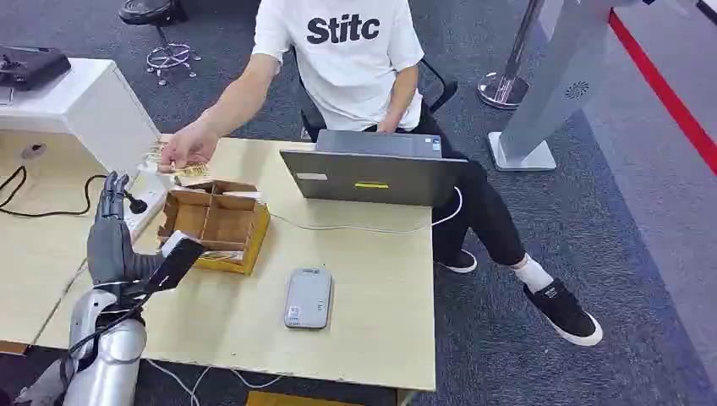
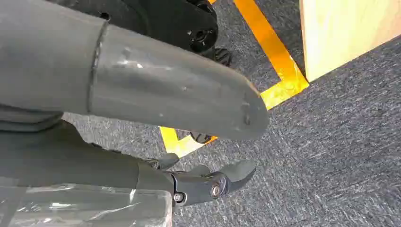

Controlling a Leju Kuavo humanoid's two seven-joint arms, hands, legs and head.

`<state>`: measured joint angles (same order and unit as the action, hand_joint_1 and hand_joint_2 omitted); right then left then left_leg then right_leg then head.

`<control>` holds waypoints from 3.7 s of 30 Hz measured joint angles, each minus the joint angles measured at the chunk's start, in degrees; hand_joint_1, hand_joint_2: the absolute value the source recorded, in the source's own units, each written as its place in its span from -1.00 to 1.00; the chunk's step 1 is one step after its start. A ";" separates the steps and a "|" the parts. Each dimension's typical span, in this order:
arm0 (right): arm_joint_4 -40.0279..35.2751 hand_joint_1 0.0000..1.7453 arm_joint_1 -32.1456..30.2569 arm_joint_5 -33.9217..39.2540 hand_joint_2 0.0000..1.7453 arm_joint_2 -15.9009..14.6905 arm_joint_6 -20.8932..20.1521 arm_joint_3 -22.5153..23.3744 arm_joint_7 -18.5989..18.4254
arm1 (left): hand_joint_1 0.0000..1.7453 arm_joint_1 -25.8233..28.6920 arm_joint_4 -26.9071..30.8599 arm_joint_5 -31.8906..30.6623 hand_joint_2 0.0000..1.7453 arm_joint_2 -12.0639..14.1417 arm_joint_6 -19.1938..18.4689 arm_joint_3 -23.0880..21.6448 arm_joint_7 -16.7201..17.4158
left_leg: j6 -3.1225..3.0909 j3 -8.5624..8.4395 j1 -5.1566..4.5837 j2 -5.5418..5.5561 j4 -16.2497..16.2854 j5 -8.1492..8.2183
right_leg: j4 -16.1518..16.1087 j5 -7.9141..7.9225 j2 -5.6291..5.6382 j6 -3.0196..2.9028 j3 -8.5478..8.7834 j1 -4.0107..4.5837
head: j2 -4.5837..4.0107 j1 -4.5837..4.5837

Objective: Pass the card to the sensor for recognition and then transmit it.

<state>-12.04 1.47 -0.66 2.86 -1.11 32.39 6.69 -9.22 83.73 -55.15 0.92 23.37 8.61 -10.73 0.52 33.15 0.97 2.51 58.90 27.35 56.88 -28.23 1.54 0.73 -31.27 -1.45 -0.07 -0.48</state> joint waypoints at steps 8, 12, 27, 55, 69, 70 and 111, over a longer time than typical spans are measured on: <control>0.13 -1.00 0.34 -2.36 -1.00 0.02 1.72 0.15 -1.38 | 0.86 -3.39 -2.23 -12.59 1.00 4.56 2.17 -4.83 6.96 | 0.01 0.01 0.00 -0.02 0.00 -0.01 | 0.01 0.01 0.04 0.00 -0.01 0.00 | 0.00 -0.02; 0.31 -1.00 0.47 -3.98 -1.00 0.18 3.45 0.39 -2.34 | 1.00 -3.59 -3.28 -18.18 1.00 6.58 6.06 -5.59 9.75 | 0.01 0.01 0.01 -0.01 0.00 -0.01 | 0.01 0.00 0.04 0.00 -0.02 0.00 | 0.00 0.00; 0.50 -1.00 0.54 -5.44 -1.00 0.92 3.76 0.42 -2.82 | 1.00 -3.60 -4.81 -18.94 1.00 7.93 8.75 -5.75 9.31 | 0.01 0.02 0.01 -0.01 0.00 -0.01 | 0.01 0.01 0.03 0.01 -0.01 0.00 | 0.00 0.00; 0.50 -1.00 0.73 -8.67 -1.00 1.46 3.24 0.59 -3.02 | 1.00 -3.15 -3.34 -18.90 1.00 -0.07 -3.49 -25.03 1.64 | -0.01 0.02 -0.01 0.03 0.03 -0.02 | -0.01 0.05 0.00 0.04 -0.02 -0.01 | 0.00 0.00; 0.50 -1.00 0.86 -10.49 -1.00 1.75 3.17 1.53 -3.87 | 1.00 -6.06 -17.07 -18.88 1.00 -0.29 -10.89 -35.45 4.48 | -0.01 0.02 -0.01 0.03 0.03 -0.03 | 0.00 0.05 -0.01 0.05 0.02 -0.01 | 0.00 -0.02; 0.50 -1.00 0.85 -10.58 -1.00 1.77 3.17 1.57 -3.87 | 1.00 -6.17 -17.16 -18.88 1.00 -0.27 -10.82 -35.51 4.48 | -0.01 0.02 -0.01 0.03 0.03 -0.03 | 0.00 0.05 -0.01 0.05 0.02 -0.01 | 0.00 -0.02; 0.52 -1.00 0.90 -13.72 -1.00 2.25 3.58 2.97 -3.54 | 1.00 -9.83 -4.41 -15.09 1.00 4.39 9.38 -15.06 5.54 | 0.00 0.05 0.01 0.03 0.03 -0.12 | 0.02 0.10 -0.01 0.03 -0.01 0.01 | 0.00 -0.02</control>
<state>-11.52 2.37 -14.38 5.11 2.47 35.36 3.15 -19.06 79.32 -70.24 5.31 32.74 -6.45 -5.18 0.52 33.20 0.98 2.54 58.93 27.23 56.90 -28.13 1.53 0.76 -31.28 -1.45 -0.07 -0.50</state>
